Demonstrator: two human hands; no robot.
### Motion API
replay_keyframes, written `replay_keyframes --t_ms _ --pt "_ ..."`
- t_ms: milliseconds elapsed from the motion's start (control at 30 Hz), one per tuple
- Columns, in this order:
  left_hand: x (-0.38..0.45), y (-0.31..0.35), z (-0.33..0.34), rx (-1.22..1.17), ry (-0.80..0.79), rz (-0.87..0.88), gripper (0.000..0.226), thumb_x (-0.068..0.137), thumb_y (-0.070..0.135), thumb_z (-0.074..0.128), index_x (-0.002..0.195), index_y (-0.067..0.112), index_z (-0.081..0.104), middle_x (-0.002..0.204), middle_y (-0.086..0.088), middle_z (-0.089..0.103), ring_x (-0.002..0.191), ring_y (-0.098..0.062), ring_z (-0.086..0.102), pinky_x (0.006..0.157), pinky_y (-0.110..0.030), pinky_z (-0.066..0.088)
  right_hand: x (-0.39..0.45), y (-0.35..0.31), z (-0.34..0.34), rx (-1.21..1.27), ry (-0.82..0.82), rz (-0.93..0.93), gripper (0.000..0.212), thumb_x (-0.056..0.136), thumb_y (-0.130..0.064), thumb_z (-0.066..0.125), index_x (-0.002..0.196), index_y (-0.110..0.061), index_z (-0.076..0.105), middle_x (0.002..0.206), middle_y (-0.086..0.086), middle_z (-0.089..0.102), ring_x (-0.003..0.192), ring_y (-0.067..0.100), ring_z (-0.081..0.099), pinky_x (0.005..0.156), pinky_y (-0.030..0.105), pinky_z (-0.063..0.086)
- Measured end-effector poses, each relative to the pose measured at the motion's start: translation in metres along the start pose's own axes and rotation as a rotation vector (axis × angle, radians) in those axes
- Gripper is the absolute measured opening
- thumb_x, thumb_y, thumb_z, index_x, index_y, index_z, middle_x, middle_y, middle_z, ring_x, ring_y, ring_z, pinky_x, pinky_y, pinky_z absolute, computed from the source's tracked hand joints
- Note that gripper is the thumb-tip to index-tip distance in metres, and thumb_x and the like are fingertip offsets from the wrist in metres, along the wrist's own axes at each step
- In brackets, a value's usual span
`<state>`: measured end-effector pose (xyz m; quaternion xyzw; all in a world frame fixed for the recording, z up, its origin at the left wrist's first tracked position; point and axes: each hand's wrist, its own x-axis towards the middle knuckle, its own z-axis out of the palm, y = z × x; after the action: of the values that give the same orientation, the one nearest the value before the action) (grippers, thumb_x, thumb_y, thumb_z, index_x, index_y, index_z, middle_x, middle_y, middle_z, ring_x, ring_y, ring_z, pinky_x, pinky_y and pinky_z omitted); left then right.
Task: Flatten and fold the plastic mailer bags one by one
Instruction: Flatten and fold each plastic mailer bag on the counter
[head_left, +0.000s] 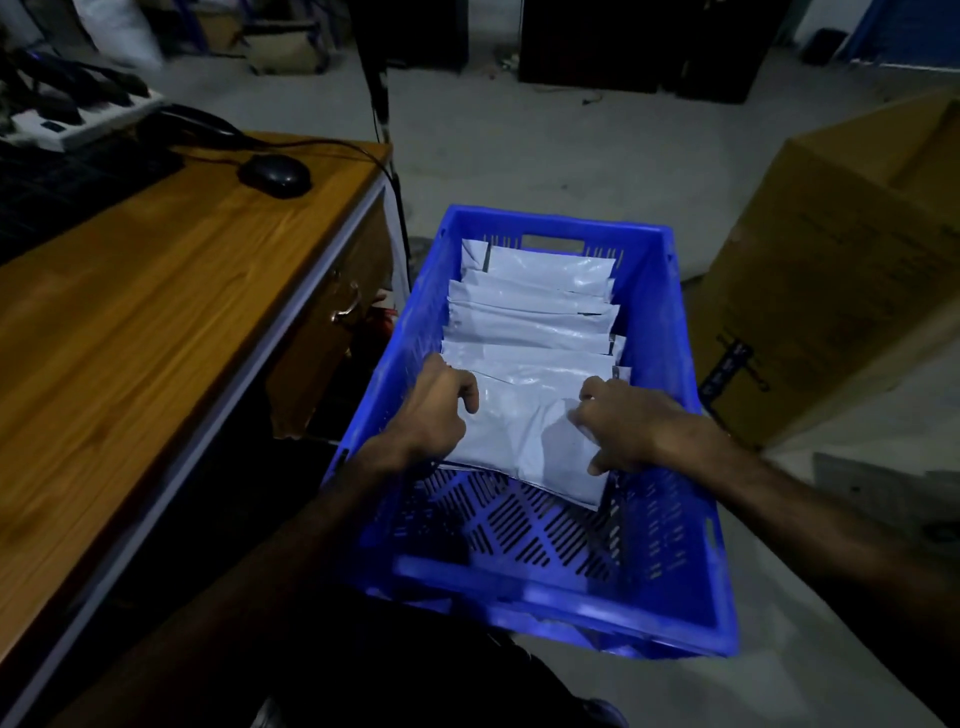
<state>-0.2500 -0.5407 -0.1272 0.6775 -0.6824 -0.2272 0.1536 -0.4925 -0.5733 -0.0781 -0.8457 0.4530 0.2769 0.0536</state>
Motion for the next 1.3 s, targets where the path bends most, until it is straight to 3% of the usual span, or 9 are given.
replay_keyframes --t_ms 133,333,467,600,800,967,1133,1200,1300 --pt "-0.003 0.0 0.002 0.057 -0.041 0.017 0.038 0.076 -0.018 0.06 0.094 0.016 0.057 0.113 0.0 0.034 0.096 -0.021 0.047 0.082 -0.032 0.045 -0.018 -0.026 0.013 -0.064 0.083 -0.106 0.063 0.092 -0.038 0.073 0.146 -0.019 0.047 0.153 0.011 0.027 0.138 0.031 0.035 0.094 0.046 0.048" --pt "-0.015 0.014 -0.001 0.414 -0.087 0.101 0.03 0.089 -0.001 0.061 0.098 0.017 0.038 0.135 -0.016 0.034 0.091 -0.029 0.051 0.07 -0.034 0.036 -0.01 -0.045 0.038 -0.054 -0.185 -0.235 0.086 0.093 -0.024 0.071 0.163 -0.023 0.02 0.169 0.008 0.0 0.153 0.03 0.013 0.101 0.052 0.05" --pt "-0.03 0.028 -0.007 0.66 -0.111 0.161 0.014 0.095 0.008 0.057 0.107 0.013 0.052 0.147 -0.017 0.025 0.119 -0.035 0.046 0.067 -0.041 0.041 -0.008 -0.046 0.039 -0.106 -0.246 -0.189 0.088 0.093 -0.017 0.068 0.163 -0.017 0.016 0.171 0.008 -0.014 0.158 0.03 -0.006 0.11 0.056 0.042" --pt "-0.036 0.025 0.006 0.609 -0.363 0.152 0.031 0.097 0.021 0.059 0.127 0.014 0.056 0.143 -0.014 0.032 0.128 -0.036 0.042 0.082 -0.047 0.045 -0.008 -0.047 0.039 -0.142 -0.307 -0.143 0.093 0.095 -0.016 0.069 0.165 -0.015 0.007 0.169 0.002 -0.028 0.157 0.036 -0.015 0.111 0.065 0.036" --pt "-0.031 0.016 0.013 0.544 -0.529 0.109 0.087 0.092 0.041 0.072 0.161 0.017 0.024 0.155 -0.02 0.019 0.134 -0.044 0.04 0.107 -0.049 0.044 -0.003 -0.047 0.037 -0.134 -0.279 -0.071 0.089 0.1 -0.04 0.063 0.165 -0.017 0.007 0.17 -0.002 -0.026 0.157 0.038 -0.016 0.112 0.07 0.033" --pt "-0.026 0.015 0.018 0.511 -0.544 0.067 0.109 0.088 0.041 0.077 0.165 0.02 0.003 0.161 -0.022 0.006 0.144 -0.05 0.026 0.112 -0.055 0.04 0.0 -0.047 0.027 -0.114 -0.248 -0.032 0.094 0.098 -0.05 0.064 0.165 -0.015 0.008 0.17 0.0 -0.025 0.157 0.039 -0.015 0.112 0.071 0.033" --pt "-0.029 0.016 0.014 0.46 -0.527 0.056 0.081 0.093 0.039 0.069 0.159 0.018 0.027 0.158 -0.023 0.015 0.136 -0.046 0.045 0.106 -0.049 0.045 -0.006 -0.047 0.025 -0.07 -0.196 -0.04 0.09 0.095 -0.059 0.062 0.163 -0.022 0.017 0.173 0.004 -0.014 0.158 0.036 -0.001 0.115 0.063 0.034" --pt "-0.034 0.015 0.012 0.419 -0.533 0.059 0.059 0.093 0.042 0.067 0.144 0.018 0.045 0.145 -0.019 0.032 0.124 -0.042 0.055 0.102 -0.047 0.049 -0.01 -0.046 0.026 -0.037 -0.152 -0.063 0.087 0.094 -0.063 0.061 0.162 -0.025 0.023 0.173 0.004 -0.005 0.158 0.032 0.007 0.114 0.06 0.036" --pt "-0.04 0.014 0.008 0.373 -0.564 0.053 0.055 0.092 0.044 0.069 0.137 0.018 0.051 0.133 -0.015 0.042 0.121 -0.039 0.056 0.101 -0.044 0.049 -0.013 -0.047 0.027 -0.006 -0.121 -0.077 0.079 0.094 -0.065 0.059 0.159 -0.028 0.031 0.173 0.003 0.007 0.156 0.028 0.019 0.111 0.056 0.039"
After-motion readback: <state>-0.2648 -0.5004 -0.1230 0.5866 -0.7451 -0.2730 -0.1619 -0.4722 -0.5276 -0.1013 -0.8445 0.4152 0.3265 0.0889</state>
